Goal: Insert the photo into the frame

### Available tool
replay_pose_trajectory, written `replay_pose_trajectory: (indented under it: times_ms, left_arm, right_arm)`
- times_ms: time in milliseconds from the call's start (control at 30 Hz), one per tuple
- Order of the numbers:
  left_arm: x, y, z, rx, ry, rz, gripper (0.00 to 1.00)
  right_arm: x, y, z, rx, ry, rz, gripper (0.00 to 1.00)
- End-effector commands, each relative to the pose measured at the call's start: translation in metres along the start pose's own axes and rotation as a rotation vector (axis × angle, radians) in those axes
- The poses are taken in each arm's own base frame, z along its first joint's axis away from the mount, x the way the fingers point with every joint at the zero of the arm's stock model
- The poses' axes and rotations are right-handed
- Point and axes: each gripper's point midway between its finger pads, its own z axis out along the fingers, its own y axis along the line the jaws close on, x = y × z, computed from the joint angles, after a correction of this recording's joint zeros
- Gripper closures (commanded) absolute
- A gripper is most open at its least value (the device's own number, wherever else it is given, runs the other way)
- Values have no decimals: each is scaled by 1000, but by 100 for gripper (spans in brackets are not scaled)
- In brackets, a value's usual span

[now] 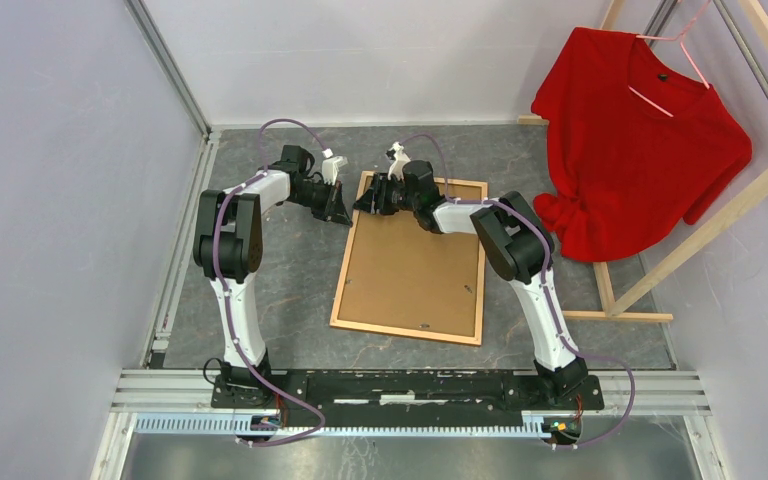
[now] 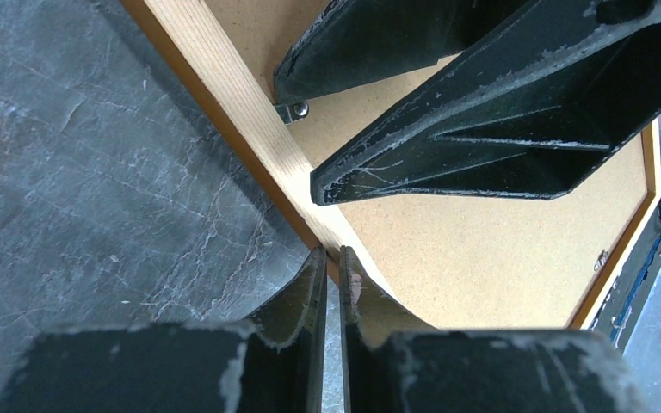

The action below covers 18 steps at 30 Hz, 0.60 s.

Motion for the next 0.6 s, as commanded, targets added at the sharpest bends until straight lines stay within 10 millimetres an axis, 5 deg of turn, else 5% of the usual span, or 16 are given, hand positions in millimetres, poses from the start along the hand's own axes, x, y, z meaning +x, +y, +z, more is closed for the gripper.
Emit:
replay_pose_trajectory:
  times_ms: [0, 567]
  left_arm:
    - [8, 4, -2, -36, 21, 6, 85]
    - [8, 4, -4, -42, 21, 15, 86]
  right_arm:
    - [12, 12, 2, -53, 28, 14, 50]
    - [0, 28, 11, -126, 55, -20, 49]
